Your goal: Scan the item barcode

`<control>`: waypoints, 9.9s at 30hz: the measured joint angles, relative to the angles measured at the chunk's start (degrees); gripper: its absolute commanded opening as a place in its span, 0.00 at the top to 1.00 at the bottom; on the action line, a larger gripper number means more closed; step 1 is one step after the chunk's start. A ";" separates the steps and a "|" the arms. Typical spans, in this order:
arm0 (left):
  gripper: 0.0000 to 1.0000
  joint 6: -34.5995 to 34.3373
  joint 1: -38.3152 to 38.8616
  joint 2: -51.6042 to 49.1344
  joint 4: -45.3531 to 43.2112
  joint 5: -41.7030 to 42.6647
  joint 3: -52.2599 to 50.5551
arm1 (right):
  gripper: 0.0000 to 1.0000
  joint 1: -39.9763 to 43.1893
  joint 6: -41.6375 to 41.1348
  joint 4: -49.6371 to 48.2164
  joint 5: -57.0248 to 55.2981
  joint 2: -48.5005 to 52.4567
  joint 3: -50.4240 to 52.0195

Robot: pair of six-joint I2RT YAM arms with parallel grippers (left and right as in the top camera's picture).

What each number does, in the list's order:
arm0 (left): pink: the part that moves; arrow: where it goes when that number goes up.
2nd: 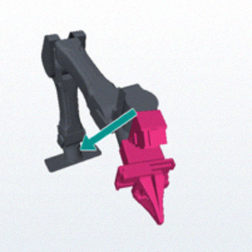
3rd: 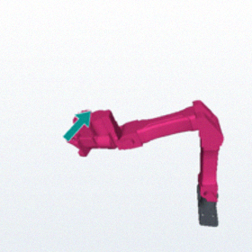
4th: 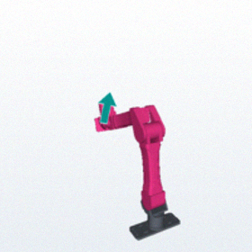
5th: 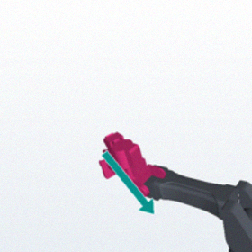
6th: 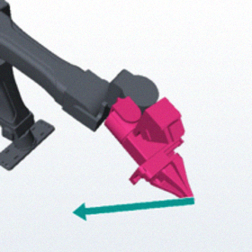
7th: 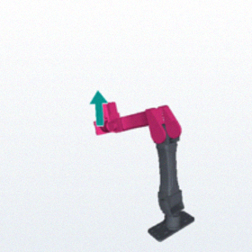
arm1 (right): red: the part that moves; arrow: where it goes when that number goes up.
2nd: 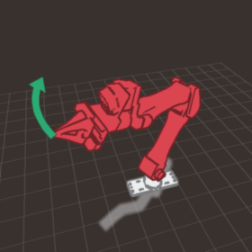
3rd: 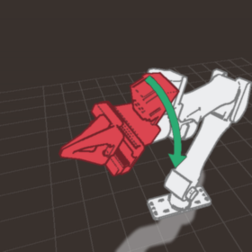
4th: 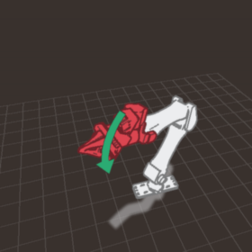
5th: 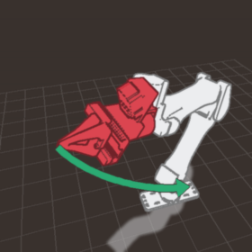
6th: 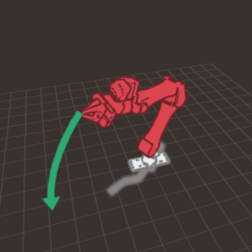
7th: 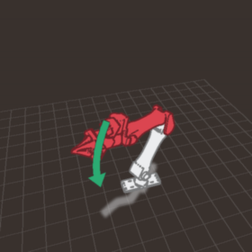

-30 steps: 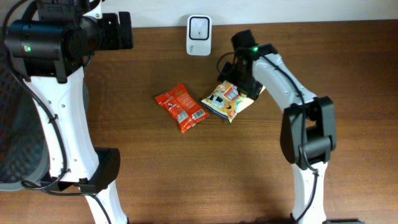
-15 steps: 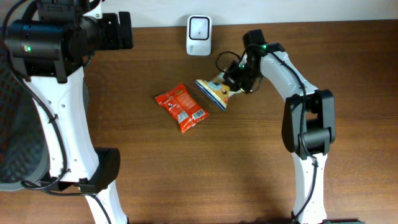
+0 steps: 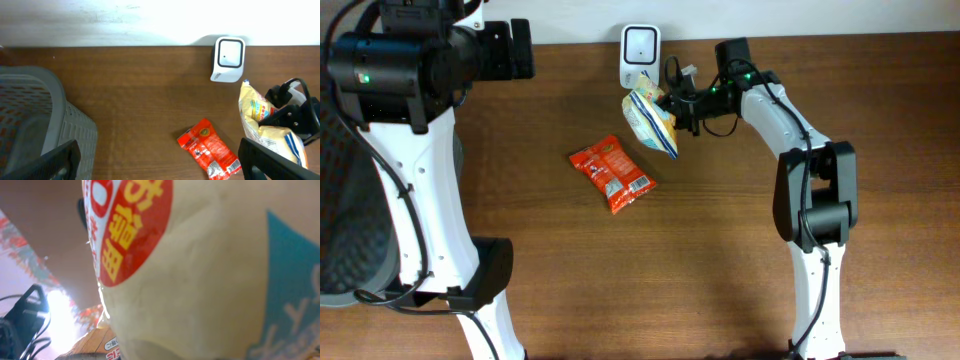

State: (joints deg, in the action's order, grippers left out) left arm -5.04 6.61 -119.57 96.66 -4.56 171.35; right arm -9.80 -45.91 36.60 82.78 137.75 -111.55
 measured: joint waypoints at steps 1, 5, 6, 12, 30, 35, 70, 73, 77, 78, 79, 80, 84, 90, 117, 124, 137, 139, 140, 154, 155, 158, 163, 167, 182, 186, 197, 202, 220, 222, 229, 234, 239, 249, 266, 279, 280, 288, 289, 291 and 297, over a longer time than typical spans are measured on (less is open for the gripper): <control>0.01 0.00 0.00 0.00 0.00 0.00 0.00 | 0.96 -0.52 0.07 -0.11 1.14 0.00 0.00; 0.01 0.00 0.00 0.00 0.02 0.00 0.00 | 0.96 -5.53 2.05 -0.22 2.54 0.00 0.00; 0.01 0.00 0.00 0.00 0.02 0.00 0.00 | 0.96 -7.93 2.45 -0.70 2.73 0.00 0.00; 0.01 0.00 0.00 0.00 0.04 0.00 0.00 | 0.96 -10.01 2.78 -3.80 2.89 0.00 0.00; 0.01 0.00 0.00 0.00 0.04 0.00 0.00 | 0.96 2.16 3.67 -36.06 2.97 0.00 -0.11; 0.01 0.00 0.00 0.00 0.04 0.00 0.00 | 0.96 -0.68 0.83 -40.59 -14.29 0.00 -0.11; 0.01 0.00 0.00 0.00 0.04 0.00 0.00 | 0.96 42.29 23.67 32.35 -68.70 -11.06 -23.52; 0.01 0.00 0.00 0.00 0.04 0.00 0.00 | 0.68 50.45 27.43 35.21 -73.75 -8.83 -19.67; 0.01 0.00 0.00 0.00 0.02 0.00 0.00 | 0.04 54.75 28.68 30.14 -75.52 -8.41 -10.54; 0.01 0.00 0.00 0.00 0.02 0.00 0.00 | 0.04 55.23 29.16 29.29 -75.60 -8.39 -8.41; 0.01 0.00 0.00 0.00 0.02 0.00 0.00 | 0.04 55.25 29.40 29.33 -75.67 -8.35 -7.34; 0.01 0.00 0.00 0.00 0.02 0.00 0.00 | 0.04 55.25 29.44 29.29 -74.90 -8.35 -7.15; 0.01 0.00 0.00 0.00 0.02 0.00 0.00 | 0.04 54.80 31.45 29.24 -56.96 -8.59 -7.15; 0.01 0.00 0.00 0.00 0.02 -0.02 0.00 | 0.04 37.16 48.61 38.58 -36.09 -15.34 -7.61; 0.01 0.00 0.00 0.00 0.00 0.00 0.00 | 0.80 -14.56 47.74 11.52 -47.25 1.07 1.09; 0.01 0.00 0.00 0.00 0.02 0.00 0.00 | 0.96 -13.20 44.87 19.28 -47.50 1.18 -1.64; 0.01 0.00 0.00 0.00 0.02 0.00 0.00 | 0.96 -7.21 23.39 50.10 -114.12 2.67 -26.93; 0.01 0.00 0.00 0.00 0.02 0.00 0.00 | 0.96 -7.28 21.16 45.90 -120.72 2.69 -21.55; 0.01 0.00 0.00 0.00 0.04 0.00 0.00 | 0.96 -7.34 20.52 44.63 -122.92 2.89 -18.49; 0.01 0.00 0.00 0.00 0.02 0.00 0.00 | 0.01 -26.49 19.15 40.15 -109.70 3.13 -13.05; 0.01 0.00 0.00 0.00 0.07 0.00 0.00 | 0.01 -25.51 19.89 42.07 -106.68 3.08 -18.03; 0.01 0.00 0.00 0.00 0.02 0.00 0.00 | 0.08 -17.16 25.90 46.73 -97.04 2.78 -29.16; 0.01 0.00 0.00 0.00 0.02 0.00 0.00 | 0.21 -1.55 38.66 48.92 -78.01 2.78 -27.06; 0.01 0.00 0.00 0.00 -0.02 0.00 0.00 | 0.24 0.81 43.65 43.85 -68.02 2.80 -18.53; 0.01 0.00 0.00 0.00 0.00 0.00 0.00 | 0.96 -1.46 41.13 31.50 -56.06 2.99 -21.59; 0.01 0.00 0.00 0.00 -0.02 0.00 0.00 | 0.96 -1.46 40.81 16.85 -54.77 2.86 -32.54; 0.01 0.00 0.00 0.00 0.02 0.00 0.00 | 0.96 -12.57 36.63 -18.05 -81.99 5.84 -25.42; 0.01 0.00 0.00 0.00 0.02 0.00 0.00 | 0.96 -11.37 36.61 -17.77 -86.40 7.61 -24.17; 0.01 0.00 0.00 0.00 0.02 0.00 0.00 | 0.96 33.90 36.59 33.70 -87.91 -9.07 -23.98; 0.01 0.00 0.00 0.00 0.02 0.00 0.00 | 0.77 37.70 36.61 36.20 -87.89 -6.78 -23.91; 0.01 0.00 0.00 0.00 0.02 0.00 0.00 | 0.04 38.27 36.30 37.00 -87.67 -5.64 -21.73; 0.01 0.00 0.00 0.00 0.02 0.00 0.00 | 0.01 38.27 36.00 44.04 -87.67 -5.70 -21.62; 0.01 0.00 0.00 0.00 0.04 0.00 0.00 | 0.01 38.27 36.00 47.87 -86.40 -15.37 -20.96; 0.01 0.00 0.02 0.00 0.09 0.02 0.00 | 0.01 25.46 45.42 45.94 -74.49 -55.36 -2.08; 0.01 0.00 0.00 0.00 0.02 0.00 0.00 | 0.02 20.57 46.56 44.13 -67.41 -105.46 44.50; 0.01 0.00 0.00 0.00 0.00 0.00 0.00 | 0.01 11.74 46.60 2.01 -66.14 -128.32 83.76; 0.01 0.00 0.00 0.00 0.00 0.00 0.00 | 0.01 11.72 46.62 -1.60 -65.96 -131.40 87.32; 0.01 0.00 0.00 0.00 0.02 0.00 0.00 | 0.01 11.67 46.80 -21.68 -66.40 -135.19 99.14; 0.01 0.00 0.00 0.00 0.02 0.00 0.00 | 0.01 11.67 46.86 -24.79 -66.40 -135.80 100.69; 0.01 0.00 0.00 0.00 0.02 0.00 0.00 | 0.02 11.67 47.21 -32.37 -66.40 -136.93 104.10; 0.01 0.00 0.00 0.00 0.02 0.00 0.00 | 0.02 11.67 47.36 -41.64 -66.45 -137.02 110.12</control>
State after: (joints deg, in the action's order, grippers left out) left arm -5.04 6.61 -119.57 96.68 -4.56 171.35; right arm 1.87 1.45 -5.04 16.34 0.73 -1.43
